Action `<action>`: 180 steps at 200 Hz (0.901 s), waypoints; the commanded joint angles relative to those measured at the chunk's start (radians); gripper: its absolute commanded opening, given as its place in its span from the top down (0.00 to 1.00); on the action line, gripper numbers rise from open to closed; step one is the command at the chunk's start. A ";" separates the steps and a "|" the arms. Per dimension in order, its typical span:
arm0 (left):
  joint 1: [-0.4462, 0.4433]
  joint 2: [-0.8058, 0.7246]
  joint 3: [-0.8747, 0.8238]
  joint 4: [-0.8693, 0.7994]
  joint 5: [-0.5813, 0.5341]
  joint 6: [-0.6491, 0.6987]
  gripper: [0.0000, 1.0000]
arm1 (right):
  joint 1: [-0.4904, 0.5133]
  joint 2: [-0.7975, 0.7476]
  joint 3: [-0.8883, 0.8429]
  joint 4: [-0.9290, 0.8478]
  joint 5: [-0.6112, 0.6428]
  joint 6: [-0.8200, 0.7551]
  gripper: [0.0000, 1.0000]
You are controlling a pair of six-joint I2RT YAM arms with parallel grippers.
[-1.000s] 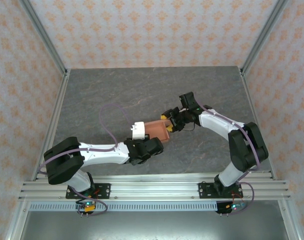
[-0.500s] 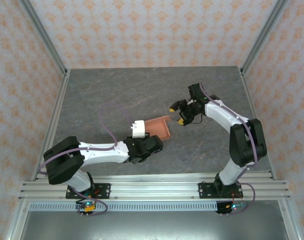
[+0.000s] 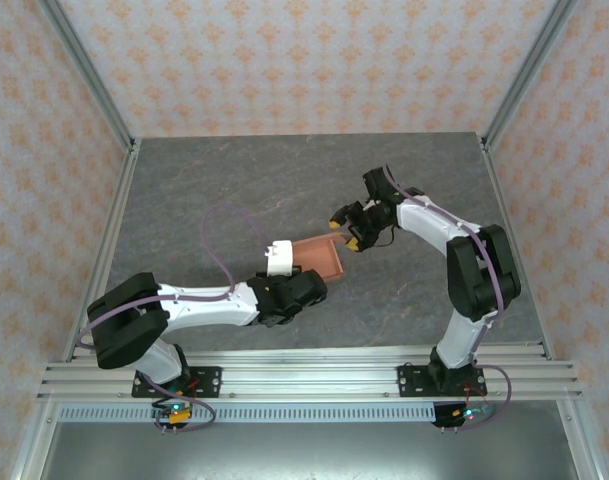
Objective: Fold the paper box
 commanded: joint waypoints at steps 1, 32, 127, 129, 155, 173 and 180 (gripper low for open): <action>0.013 -0.004 0.019 0.023 -0.026 0.056 0.99 | -0.017 0.008 0.052 -0.048 0.045 -0.038 0.31; 0.025 0.010 0.042 0.022 0.007 0.103 0.99 | -0.001 0.018 0.063 -0.038 0.000 -0.028 0.30; 0.043 0.052 0.076 0.033 0.056 0.137 0.99 | 0.078 -0.063 -0.065 0.083 -0.032 0.149 0.44; 0.043 0.053 0.075 0.033 0.056 0.137 1.00 | 0.079 -0.066 -0.067 0.084 -0.029 0.151 0.44; 0.043 0.061 0.074 0.050 0.071 0.153 0.99 | 0.086 -0.071 -0.086 0.080 0.006 0.141 0.46; 0.043 0.074 0.070 0.066 0.075 0.152 0.99 | 0.087 -0.066 -0.115 0.068 0.042 0.117 0.47; 0.043 0.079 0.066 0.076 0.079 0.146 0.99 | 0.087 -0.067 -0.124 0.062 0.060 0.103 0.47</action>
